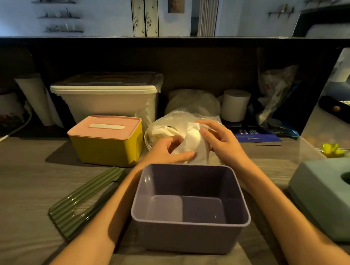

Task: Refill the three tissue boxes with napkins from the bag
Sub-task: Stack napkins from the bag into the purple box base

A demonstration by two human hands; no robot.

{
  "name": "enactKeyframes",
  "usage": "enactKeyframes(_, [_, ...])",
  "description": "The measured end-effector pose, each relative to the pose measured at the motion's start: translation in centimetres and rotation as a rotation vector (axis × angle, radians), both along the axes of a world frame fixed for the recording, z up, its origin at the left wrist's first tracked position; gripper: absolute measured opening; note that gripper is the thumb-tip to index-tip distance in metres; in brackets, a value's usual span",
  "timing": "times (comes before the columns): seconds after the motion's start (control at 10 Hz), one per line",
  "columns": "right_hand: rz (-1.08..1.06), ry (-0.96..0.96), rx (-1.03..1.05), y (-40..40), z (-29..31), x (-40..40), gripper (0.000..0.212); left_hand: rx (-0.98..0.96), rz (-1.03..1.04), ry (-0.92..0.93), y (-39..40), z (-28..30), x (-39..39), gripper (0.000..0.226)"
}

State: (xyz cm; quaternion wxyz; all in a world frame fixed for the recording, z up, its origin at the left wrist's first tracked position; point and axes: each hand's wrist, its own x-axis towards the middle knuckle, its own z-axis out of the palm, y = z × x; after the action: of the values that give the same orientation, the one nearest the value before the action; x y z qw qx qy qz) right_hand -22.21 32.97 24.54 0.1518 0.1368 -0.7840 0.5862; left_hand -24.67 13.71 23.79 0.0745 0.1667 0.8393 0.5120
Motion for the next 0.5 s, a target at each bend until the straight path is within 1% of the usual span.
enactKeyframes(0.1, [0.021, 0.063, 0.107, -0.06, -0.04, 0.0, 0.025, 0.011, 0.004, -0.042, 0.09, 0.1, 0.21, 0.07])
enactKeyframes(0.2, [-0.042, 0.179, 0.217, -0.3, -0.42, -0.2, 0.025, 0.046, 0.004, -0.122, 0.19, 0.2, 0.54, 0.059])
enactKeyframes(0.3, [-0.106, 0.267, 0.176, -0.26, -0.7, -0.12, 0.022, -0.032, -0.053, -0.121, 0.21, -0.08, 0.58, 0.052])
enactKeyframes(0.4, [-0.175, 0.407, 0.209, -0.36, -0.65, -0.09, 0.021, 0.175, -0.042, -0.197, 0.4, -0.04, 0.32, 0.057])
enactKeyframes(0.5, [-0.223, 0.492, 0.255, -0.45, -0.73, 0.05, 0.026, 0.233, -0.066, -0.249, 0.62, -0.4, 0.11, 0.051])
